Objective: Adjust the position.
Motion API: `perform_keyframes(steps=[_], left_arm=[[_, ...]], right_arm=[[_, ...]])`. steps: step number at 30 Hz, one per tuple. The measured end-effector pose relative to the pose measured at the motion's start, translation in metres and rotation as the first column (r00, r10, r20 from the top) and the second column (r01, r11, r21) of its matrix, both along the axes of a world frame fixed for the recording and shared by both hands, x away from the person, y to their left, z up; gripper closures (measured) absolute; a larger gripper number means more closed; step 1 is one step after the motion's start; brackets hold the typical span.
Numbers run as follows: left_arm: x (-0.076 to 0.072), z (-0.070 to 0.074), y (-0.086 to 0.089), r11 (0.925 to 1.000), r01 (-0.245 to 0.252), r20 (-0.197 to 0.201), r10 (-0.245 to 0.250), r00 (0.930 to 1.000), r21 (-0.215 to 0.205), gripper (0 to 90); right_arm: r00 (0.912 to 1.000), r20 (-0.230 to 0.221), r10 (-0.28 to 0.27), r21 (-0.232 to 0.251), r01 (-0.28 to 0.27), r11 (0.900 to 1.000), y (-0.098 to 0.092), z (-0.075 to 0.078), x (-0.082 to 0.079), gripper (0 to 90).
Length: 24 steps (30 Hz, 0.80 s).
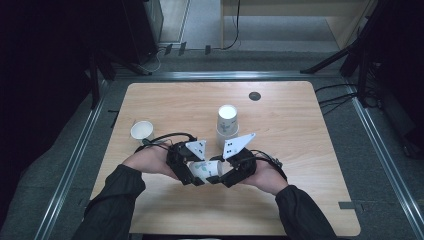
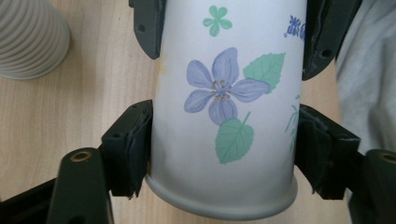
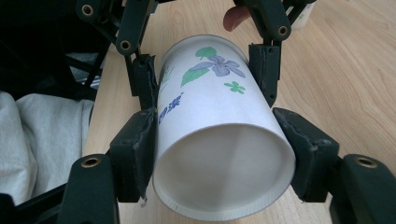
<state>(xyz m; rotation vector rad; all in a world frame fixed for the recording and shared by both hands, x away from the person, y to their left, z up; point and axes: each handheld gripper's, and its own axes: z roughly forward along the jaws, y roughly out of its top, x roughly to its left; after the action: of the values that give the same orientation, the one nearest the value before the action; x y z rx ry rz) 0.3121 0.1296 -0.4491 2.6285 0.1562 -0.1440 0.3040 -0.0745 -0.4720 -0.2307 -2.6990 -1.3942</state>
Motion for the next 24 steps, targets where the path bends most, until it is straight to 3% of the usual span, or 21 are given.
perform_keyframes(steps=[3, 6, 10, 15, 20, 24], left_arm=[[0.004, 0.002, 0.003, 0.9987, -0.031, -0.012, 0.031, 0.9995, -0.039, 17.0], [0.005, 0.003, 0.007, 0.996, -0.057, 0.022, 0.058, 0.9981, -0.069, 16.4], [0.006, 0.004, 0.014, 0.9927, -0.071, 0.022, 0.074, 0.997, -0.097, 15.8], [0.005, 0.005, 0.02, 0.9867, -0.083, -0.026, 0.08, 0.9965, -0.14, 15.7], [0.005, 0.007, 0.026, 0.9759, -0.107, -0.041, 0.101, 0.9941, -0.19, 15.7], [0.002, 0.005, 0.03, 0.9702, -0.115, -0.006, 0.116, 0.9932, -0.214, 15.7]], right_arm=[[0.9999, 0.012, -0.008, -0.002, 0.008, 1.0, -0.001, 0.001, 0.0, 34.0], [0.9997, 0.009, -0.022, 0.006, 0.022, 1.0, -0.006, 0.003, 0.002, 34.0], [0.9991, 0.007, -0.041, 0.032, 0.041, 0.999, -0.013, 0.007, 0.005, 34.0], [0.999, -0.003, -0.045, 0.049, 0.045, 0.998, -0.019, 0.009, 0.005, 34.0], [0.9982, 0.018, -0.058, 0.077, 0.056, 0.995, -0.024, 0.015, 0.005, 34.0], [0.9968, 0.038, -0.07, 0.083, 0.067, 0.994, -0.029, 0.018, 0.005, 34.0]])
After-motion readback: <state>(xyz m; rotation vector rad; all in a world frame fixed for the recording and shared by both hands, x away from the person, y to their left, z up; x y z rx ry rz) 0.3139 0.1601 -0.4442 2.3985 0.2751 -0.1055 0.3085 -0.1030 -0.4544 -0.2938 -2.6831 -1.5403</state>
